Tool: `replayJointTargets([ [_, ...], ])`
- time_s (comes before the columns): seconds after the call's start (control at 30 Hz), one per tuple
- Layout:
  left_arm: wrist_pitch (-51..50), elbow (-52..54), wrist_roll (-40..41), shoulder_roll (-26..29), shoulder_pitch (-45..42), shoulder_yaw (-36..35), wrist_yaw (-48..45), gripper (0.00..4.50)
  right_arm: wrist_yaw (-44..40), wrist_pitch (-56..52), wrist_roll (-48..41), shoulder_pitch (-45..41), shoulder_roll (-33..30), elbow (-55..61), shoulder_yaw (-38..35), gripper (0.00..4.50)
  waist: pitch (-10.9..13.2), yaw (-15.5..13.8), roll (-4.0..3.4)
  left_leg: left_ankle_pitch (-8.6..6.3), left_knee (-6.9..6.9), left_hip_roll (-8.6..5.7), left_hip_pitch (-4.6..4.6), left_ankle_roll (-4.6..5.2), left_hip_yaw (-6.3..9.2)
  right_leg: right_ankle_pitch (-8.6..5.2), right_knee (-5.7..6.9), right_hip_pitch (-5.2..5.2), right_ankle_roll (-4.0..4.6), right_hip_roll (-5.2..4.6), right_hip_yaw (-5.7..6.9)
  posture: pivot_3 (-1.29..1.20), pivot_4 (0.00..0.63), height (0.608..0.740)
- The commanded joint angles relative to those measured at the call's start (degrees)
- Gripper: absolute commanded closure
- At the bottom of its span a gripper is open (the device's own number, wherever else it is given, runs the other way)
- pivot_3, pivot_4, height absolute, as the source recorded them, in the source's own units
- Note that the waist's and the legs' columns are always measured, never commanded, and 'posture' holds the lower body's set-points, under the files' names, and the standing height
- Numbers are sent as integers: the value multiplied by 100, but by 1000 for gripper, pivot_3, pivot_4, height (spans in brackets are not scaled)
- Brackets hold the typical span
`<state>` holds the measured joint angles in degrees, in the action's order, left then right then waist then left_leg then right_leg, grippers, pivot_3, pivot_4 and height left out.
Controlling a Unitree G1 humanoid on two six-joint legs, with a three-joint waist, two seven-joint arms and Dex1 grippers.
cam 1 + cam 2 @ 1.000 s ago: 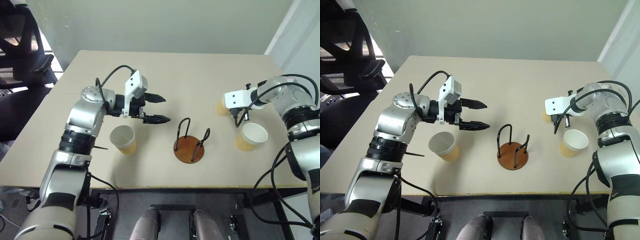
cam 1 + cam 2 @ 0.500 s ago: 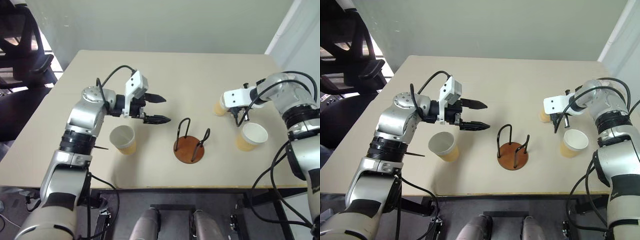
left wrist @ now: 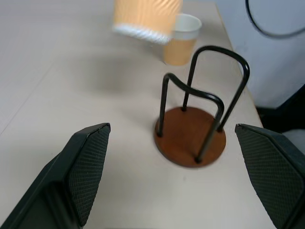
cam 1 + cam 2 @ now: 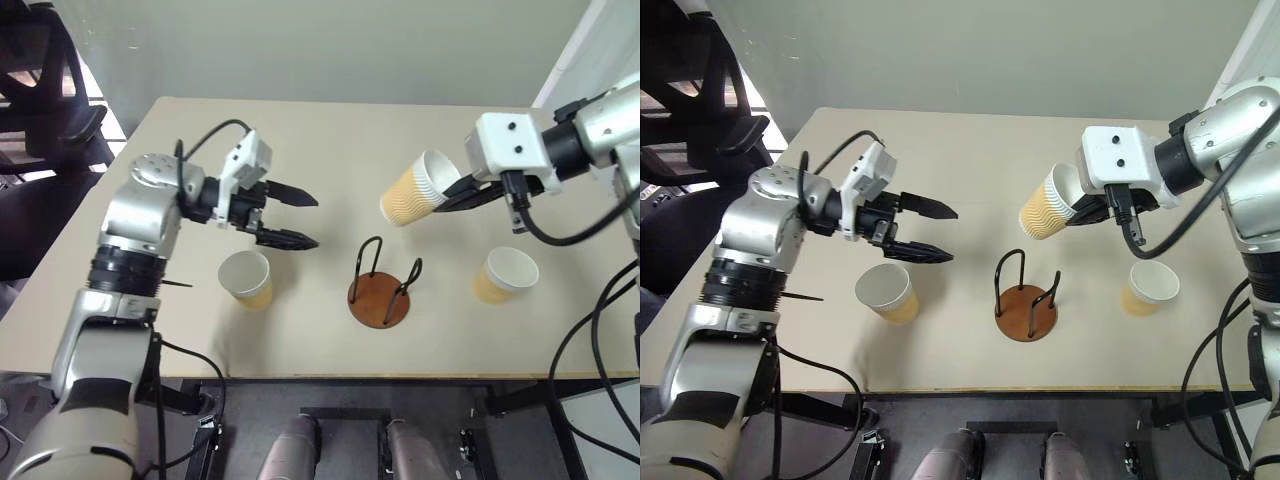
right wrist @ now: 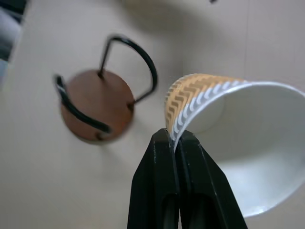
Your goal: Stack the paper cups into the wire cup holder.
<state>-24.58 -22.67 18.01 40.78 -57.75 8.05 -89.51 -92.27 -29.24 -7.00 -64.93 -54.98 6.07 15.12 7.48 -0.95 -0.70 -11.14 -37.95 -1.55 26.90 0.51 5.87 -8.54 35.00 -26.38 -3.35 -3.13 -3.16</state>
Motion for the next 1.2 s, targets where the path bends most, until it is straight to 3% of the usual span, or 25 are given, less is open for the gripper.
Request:
replayJointTargets([
  [0.03, 247, -159, -102, 198, -391, 60, -289, 0, -23, -569, -424, -219, -108, 555, -170, 4478, 0, 10, 0, 6, 0, 0, -1, 3, 1, 0, 2, -1, 0, 2, 0, 0, 150, 740],
  [0.3, 461, -341, -81, 226, -530, 242, -299, 0, -23, -796, -687, -198, -166, 898, 80, 4478, 0, 20, 0, 40, 1, -3, 0, 9, 3, 7, 12, -6, 12, 2, -8, 0, 150, 740],
  [1.07, 538, -196, -84, 237, -264, 146, -211, 0, -23, 334, -330, 176, -421, 496, 948, 4478, 0, 21, 0, 42, -5, -1, 4, 14, 1, 4, 37, -19, 4, 2, -6, 0, 150, 740],
  [1.2, 589, -256, -113, 219, -277, 159, -203, 0, -23, 211, -426, 141, -348, 578, 915, 3614, 0, 21, 0, 43, -5, -2, 4, 14, 0, 4, 37, -19, 4, 2, -6, 0, 150, 740],
])
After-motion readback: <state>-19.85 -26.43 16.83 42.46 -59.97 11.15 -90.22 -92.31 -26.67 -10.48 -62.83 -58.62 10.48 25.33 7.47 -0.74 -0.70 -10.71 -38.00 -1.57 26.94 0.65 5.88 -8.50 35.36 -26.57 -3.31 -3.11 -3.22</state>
